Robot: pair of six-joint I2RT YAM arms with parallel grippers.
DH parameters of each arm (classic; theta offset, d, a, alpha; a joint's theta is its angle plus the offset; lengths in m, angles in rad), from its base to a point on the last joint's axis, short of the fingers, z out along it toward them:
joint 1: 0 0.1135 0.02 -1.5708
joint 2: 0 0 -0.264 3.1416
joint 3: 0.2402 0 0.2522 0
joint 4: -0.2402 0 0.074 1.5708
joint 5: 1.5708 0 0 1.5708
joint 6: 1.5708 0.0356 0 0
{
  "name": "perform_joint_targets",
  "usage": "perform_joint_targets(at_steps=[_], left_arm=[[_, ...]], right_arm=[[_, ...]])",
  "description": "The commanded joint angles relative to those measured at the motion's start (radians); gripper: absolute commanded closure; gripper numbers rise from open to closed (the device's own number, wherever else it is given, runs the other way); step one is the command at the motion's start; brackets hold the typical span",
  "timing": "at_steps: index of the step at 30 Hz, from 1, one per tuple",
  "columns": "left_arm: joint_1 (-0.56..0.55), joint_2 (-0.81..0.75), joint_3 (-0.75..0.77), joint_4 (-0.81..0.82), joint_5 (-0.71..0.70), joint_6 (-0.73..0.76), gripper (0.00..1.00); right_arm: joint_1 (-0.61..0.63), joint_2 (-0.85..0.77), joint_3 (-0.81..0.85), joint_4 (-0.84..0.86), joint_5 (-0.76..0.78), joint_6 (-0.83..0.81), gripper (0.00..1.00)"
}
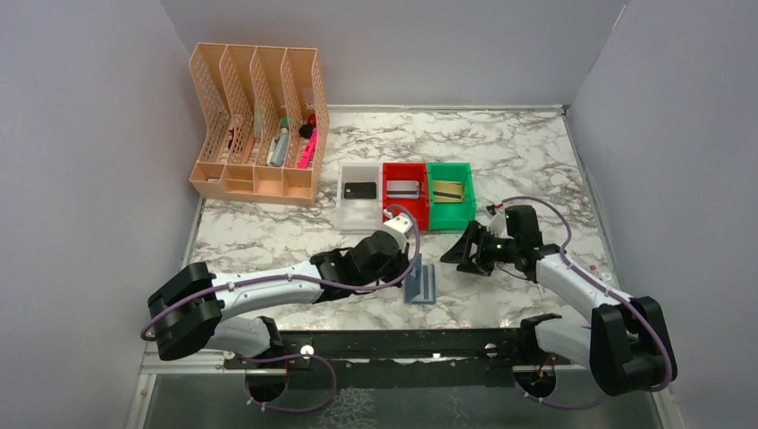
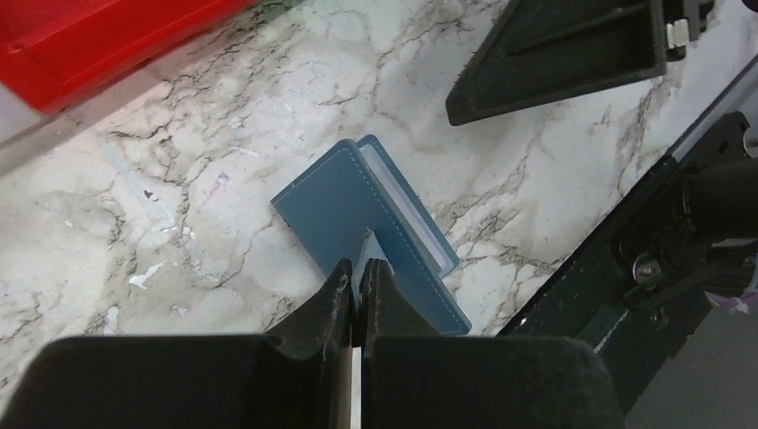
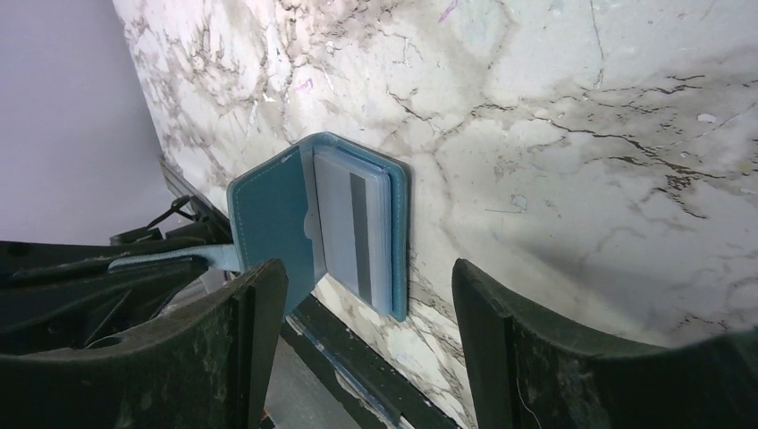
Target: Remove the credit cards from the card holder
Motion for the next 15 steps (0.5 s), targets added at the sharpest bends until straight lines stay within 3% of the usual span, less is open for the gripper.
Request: perform_joint_targets(at_steps=[1,8,15], left_arm=[[0.001,-0.038,-0.013,-0.028,-0.132,-0.047,1.0],[0.001,-0.076,-0.081,-0.085,-0.223,-0.153,1.0],[0.001,-0.121,-0.135,-0.162,-0.305,-0.263,1.0]], right_arm=[[0.001,-0.029,0.033,-0.003,-0.021,-0.008,0.29],[0.036,-0.067,0.046,0.04,-0.075,-0.003,0.4],[0.223,0.014,0.113,0.032,0.051,0.004,0.48]])
